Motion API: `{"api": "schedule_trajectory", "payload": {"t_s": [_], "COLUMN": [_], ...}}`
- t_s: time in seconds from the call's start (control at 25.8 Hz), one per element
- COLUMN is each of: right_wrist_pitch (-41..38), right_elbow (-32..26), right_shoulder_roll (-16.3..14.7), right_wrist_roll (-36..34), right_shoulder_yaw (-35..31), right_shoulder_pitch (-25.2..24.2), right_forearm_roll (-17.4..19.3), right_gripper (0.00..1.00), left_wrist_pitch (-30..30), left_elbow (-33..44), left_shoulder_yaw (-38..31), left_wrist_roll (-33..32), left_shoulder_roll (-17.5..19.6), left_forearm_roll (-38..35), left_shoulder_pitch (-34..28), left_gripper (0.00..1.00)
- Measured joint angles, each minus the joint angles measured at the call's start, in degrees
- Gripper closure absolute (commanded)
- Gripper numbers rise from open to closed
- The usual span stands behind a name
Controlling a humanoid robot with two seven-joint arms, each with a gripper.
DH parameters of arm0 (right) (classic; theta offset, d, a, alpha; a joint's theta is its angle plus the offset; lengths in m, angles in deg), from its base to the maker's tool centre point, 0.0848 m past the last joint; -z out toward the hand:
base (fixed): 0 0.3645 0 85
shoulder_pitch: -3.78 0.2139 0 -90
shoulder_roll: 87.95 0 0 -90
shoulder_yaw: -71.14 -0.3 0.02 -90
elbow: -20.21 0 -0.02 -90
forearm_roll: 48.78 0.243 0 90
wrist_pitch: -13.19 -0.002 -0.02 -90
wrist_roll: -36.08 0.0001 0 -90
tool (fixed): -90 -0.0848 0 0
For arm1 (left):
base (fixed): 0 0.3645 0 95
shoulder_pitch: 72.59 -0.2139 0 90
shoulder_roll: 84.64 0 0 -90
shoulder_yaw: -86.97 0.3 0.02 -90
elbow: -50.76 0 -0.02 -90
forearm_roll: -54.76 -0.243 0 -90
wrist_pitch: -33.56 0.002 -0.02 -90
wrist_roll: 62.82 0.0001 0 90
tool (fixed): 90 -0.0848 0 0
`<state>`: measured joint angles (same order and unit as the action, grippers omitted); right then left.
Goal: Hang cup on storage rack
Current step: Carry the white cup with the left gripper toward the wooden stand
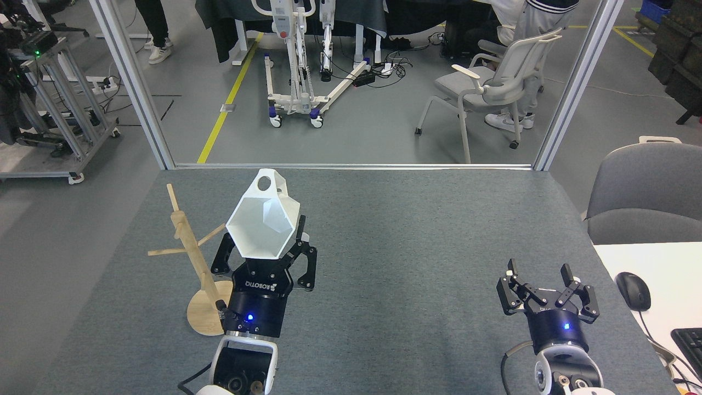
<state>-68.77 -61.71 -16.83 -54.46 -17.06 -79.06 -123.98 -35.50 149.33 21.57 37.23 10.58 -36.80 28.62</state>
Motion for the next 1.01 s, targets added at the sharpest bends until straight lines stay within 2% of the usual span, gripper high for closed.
{"api": "schedule_trajectory", "payload": {"t_s": [0.19, 0.31, 0.46, 0.66, 1.01], "right_wrist_pitch": [-0.53, -0.33, -0.18, -0.11, -0.02], "right_elbow": [-1.69, -1.76, -1.76, -1.75, -1.74], "right_shoulder_roll": [2.00, 2.62, 2.90, 3.39, 4.92], "right_wrist_roll": [1.27, 1.34, 1.42, 1.44, 1.46], "right_shoulder_yaw": [-1.05, -1.13, -0.93, -0.79, -0.97], "right_shoulder_pitch": [-2.84, -3.81, -4.28, -4.39, -3.85], "right_forearm_roll": [-5.30, -6.93, -7.59, -7.75, -7.77], "right_gripper": [0.00, 0.00, 0.00, 0.00, 0.00], "left_wrist_pitch": [0.23, 0.28, 1.25, 5.93, 10.17], "left_elbow": [0.34, 0.38, 0.44, 0.46, 0.53], "left_shoulder_yaw": [-2.78, -4.68, -6.49, -7.69, -8.96], "left_wrist_roll": [1.30, 1.80, 2.23, 3.13, 4.61], "left_shoulder_roll": [0.18, 0.26, 0.52, 1.73, 2.71], "left_forearm_roll": [-0.08, -0.10, -0.07, -0.03, 0.01], "left_shoulder_pitch": [-0.47, -0.51, -0.56, -1.11, -1.61], "left_gripper": [0.97, 0.97, 0.98, 0.98, 0.97]}}
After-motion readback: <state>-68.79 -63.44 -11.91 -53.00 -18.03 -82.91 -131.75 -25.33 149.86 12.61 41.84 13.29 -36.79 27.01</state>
